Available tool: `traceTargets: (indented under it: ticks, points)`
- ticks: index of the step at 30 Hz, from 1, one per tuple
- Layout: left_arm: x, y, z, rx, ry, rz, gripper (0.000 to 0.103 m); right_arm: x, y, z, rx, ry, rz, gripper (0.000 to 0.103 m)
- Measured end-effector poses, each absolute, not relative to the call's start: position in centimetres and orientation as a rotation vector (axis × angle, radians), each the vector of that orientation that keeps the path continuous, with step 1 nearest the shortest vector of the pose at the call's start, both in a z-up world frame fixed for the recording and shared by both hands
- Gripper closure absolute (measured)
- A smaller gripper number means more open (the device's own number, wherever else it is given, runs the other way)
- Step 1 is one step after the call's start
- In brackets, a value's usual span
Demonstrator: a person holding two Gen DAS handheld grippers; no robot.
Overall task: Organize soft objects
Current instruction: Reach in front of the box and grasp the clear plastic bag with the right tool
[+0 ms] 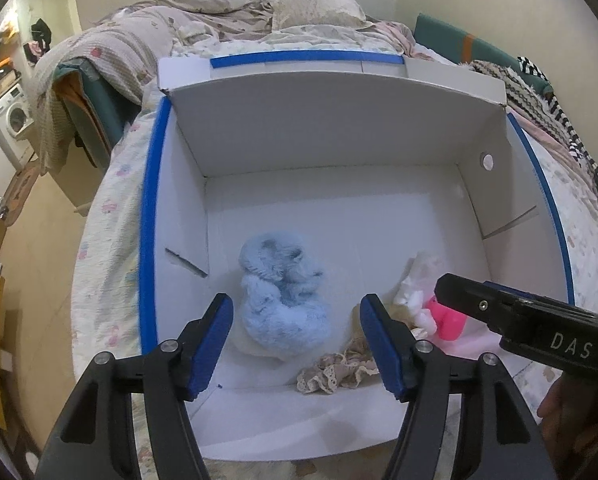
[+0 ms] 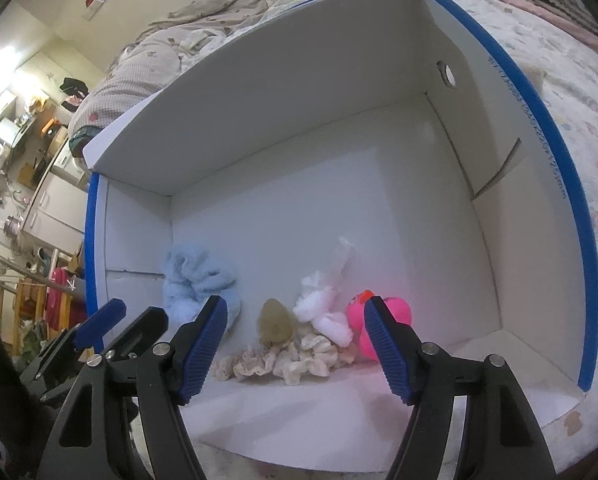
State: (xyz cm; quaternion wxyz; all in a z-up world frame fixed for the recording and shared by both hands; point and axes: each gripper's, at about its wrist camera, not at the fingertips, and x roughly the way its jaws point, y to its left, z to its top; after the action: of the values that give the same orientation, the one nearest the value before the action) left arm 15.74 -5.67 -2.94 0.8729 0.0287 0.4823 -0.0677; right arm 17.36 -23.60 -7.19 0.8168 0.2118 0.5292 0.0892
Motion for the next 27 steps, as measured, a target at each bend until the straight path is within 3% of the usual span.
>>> traceTargets:
  ticks: [27]
  points:
    - [9.6, -2.0, -1.0, -0.014, 0.983, -0.056, 0.04, 10.2, -25.1, -4.4, 0.443, 1.011, 0.144, 0.028]
